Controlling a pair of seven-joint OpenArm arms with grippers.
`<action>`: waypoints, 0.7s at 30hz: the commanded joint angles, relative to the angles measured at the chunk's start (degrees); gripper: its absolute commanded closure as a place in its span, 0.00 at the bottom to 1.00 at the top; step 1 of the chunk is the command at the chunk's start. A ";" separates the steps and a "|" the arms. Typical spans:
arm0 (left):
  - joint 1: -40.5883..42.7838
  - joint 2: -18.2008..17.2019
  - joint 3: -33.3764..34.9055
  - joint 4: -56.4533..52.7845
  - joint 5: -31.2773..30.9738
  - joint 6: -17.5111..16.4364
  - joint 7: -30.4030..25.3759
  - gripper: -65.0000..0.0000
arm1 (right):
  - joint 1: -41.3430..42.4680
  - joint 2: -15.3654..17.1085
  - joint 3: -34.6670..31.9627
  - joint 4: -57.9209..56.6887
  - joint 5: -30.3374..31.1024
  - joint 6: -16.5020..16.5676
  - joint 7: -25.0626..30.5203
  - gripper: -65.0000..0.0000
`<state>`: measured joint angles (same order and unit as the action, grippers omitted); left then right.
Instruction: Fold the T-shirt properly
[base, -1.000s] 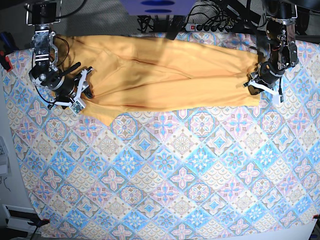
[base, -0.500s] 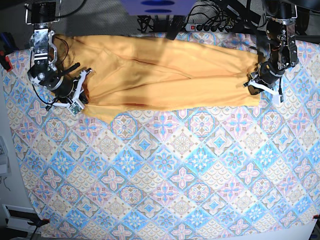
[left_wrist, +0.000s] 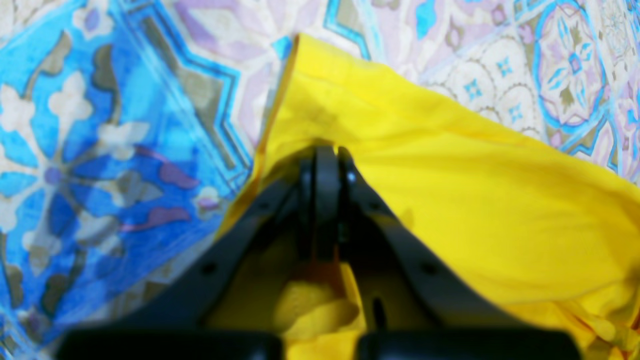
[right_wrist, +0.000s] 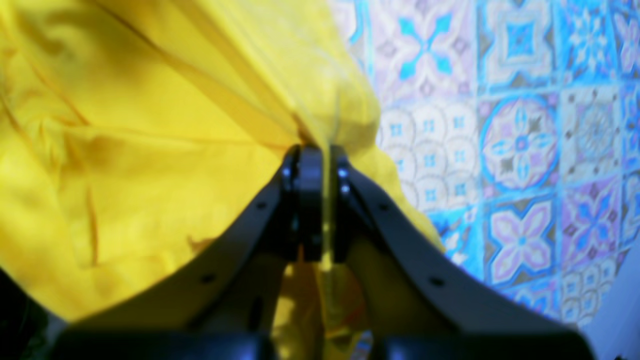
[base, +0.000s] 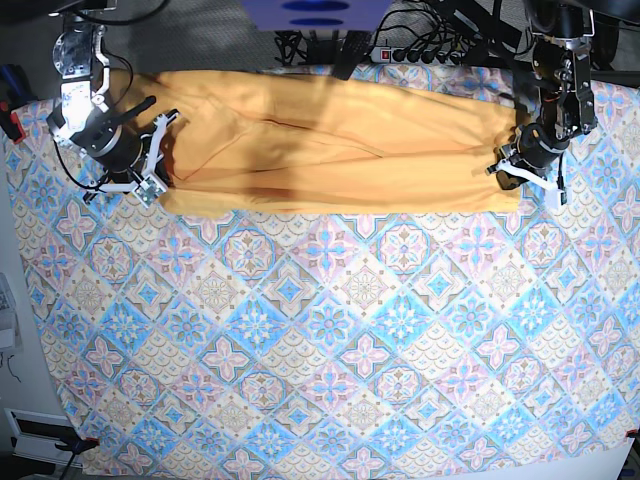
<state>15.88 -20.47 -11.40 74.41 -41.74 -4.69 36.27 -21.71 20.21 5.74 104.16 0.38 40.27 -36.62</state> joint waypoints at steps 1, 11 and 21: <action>1.04 -0.06 0.37 -1.49 5.38 4.82 4.83 0.98 | -0.31 0.85 0.55 1.03 0.45 -0.27 0.97 0.98; 1.04 -0.06 0.37 -1.49 5.38 4.82 4.83 0.97 | -1.89 3.57 -3.41 -3.90 0.45 -0.27 0.89 0.94; 1.04 -0.06 0.37 -1.49 5.38 4.82 4.83 0.97 | -2.42 4.98 -3.85 -5.30 0.45 -0.27 0.80 0.80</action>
<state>15.88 -20.47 -11.40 74.41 -41.74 -4.67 36.21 -24.16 24.12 1.06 97.71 0.36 40.29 -36.49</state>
